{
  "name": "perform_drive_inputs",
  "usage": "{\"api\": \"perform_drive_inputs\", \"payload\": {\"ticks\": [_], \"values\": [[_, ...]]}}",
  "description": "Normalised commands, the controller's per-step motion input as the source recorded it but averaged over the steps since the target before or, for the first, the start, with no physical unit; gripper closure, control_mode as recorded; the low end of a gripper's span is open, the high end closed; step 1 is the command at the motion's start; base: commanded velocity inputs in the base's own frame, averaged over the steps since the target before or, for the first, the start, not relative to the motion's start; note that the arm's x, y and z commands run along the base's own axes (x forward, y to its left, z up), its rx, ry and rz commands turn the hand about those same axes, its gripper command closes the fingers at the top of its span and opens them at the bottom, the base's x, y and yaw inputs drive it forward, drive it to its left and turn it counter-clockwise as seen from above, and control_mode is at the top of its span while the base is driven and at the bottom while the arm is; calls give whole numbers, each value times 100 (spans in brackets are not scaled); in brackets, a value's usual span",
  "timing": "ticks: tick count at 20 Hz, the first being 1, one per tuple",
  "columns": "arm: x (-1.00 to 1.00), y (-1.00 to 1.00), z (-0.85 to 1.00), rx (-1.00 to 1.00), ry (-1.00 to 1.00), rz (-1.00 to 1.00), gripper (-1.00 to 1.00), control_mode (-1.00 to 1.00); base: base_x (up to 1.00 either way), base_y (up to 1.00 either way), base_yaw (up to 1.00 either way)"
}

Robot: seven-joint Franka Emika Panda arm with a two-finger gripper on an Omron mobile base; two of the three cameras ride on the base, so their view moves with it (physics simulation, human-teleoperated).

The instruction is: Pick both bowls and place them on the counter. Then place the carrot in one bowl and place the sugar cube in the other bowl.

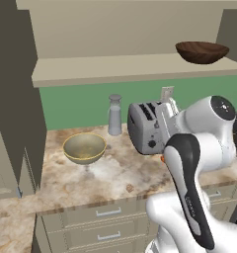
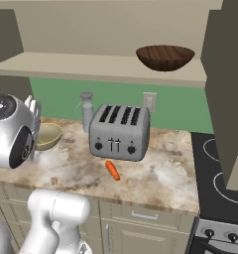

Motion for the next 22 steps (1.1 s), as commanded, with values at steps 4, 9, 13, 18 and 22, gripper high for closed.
{"api": "perform_drive_inputs", "payload": {"ticks": [4,9,13,18,22], "values": [[-33,-40,53,0,-6,-8,-100,-100,0,0,0],[-28,-44,48,-2,-12,-11,-100,-100,0,0,0],[-23,-40,49,-1,-13,-12,-100,-100,0,0,0],[-17,-43,46,0,-28,-4,-100,-100,0,0,0],[-10,-45,42,0,-42,0,-100,-100,0,0,0]]}}
